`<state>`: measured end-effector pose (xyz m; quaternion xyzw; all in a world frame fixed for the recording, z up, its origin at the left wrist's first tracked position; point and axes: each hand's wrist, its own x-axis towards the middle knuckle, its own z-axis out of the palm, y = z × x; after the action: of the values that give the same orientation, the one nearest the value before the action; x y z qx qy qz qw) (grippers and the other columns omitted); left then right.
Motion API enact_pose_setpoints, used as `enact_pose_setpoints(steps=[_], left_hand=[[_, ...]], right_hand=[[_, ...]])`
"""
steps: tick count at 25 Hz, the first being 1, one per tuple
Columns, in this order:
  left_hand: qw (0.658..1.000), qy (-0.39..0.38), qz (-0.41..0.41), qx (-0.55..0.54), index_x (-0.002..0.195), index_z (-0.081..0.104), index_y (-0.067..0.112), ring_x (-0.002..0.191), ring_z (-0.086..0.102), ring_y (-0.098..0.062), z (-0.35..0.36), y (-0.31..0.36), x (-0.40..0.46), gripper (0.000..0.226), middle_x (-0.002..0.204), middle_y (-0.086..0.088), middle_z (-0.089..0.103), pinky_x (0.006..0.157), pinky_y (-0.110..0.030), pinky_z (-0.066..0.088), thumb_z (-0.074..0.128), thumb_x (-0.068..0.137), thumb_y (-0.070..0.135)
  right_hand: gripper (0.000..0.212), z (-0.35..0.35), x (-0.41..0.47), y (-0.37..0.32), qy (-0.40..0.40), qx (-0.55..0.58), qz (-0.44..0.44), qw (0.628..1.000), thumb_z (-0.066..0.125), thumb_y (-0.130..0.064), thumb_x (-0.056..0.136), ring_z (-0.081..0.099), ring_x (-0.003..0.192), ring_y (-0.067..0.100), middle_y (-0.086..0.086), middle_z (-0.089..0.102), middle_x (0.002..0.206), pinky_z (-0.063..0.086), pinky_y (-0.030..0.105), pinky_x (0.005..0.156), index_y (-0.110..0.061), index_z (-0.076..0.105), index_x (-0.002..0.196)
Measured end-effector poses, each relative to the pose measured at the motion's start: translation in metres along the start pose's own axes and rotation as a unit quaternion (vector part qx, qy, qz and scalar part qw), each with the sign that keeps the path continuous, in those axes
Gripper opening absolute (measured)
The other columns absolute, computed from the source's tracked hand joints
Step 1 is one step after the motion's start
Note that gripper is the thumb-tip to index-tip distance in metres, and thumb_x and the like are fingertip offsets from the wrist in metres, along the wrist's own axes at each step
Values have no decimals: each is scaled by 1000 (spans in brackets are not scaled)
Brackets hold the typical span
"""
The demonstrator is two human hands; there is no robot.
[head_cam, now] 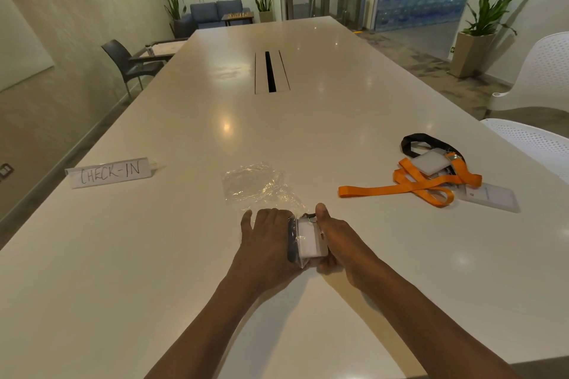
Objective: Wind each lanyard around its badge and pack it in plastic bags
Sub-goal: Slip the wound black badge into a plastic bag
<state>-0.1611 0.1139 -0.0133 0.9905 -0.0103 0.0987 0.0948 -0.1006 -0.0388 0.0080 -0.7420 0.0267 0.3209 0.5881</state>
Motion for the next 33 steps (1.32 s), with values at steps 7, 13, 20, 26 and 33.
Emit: enact_pose_setpoints(steps=[7,13,20,26,33], left_hand=[[999,-10,30,-6,136,44,17,129,40,-20,-3,0,-2,86,131,3,50,118,-52,13,60,69,67],[999,-2,40,0,129,50,18,125,44,-20,-4,7,-2,75,125,4,53,117,-51,16,58,73,67],[999,17,47,-14,128,53,15,120,49,-23,-7,2,-2,71,123,1,57,113,-51,24,65,72,58],[993,6,59,-104,128,53,16,113,53,-20,-17,-1,-5,63,121,5,57,105,-41,33,68,76,48],[912,-106,18,-396,136,47,33,113,60,-8,-45,-18,3,66,122,11,61,96,-29,49,73,76,33]], right_hand=[[33,-5,-2,-1,-2,38,-21,999,54,-45,95,63,69,20,6,70,80,50,28,59,-16,69,90],[28,8,-5,3,-6,52,-51,997,63,-32,93,50,38,9,8,60,63,37,19,36,-6,72,88],[20,3,-8,0,-36,-5,-113,993,61,-21,95,52,52,8,-6,64,57,41,17,45,-20,74,80],[16,5,-15,1,15,-46,-192,980,65,-26,92,58,57,6,-7,74,76,42,17,52,-24,75,81],[28,-21,-26,-24,-46,-193,-401,894,65,-7,90,58,92,3,-11,57,125,45,10,70,-30,73,103]])
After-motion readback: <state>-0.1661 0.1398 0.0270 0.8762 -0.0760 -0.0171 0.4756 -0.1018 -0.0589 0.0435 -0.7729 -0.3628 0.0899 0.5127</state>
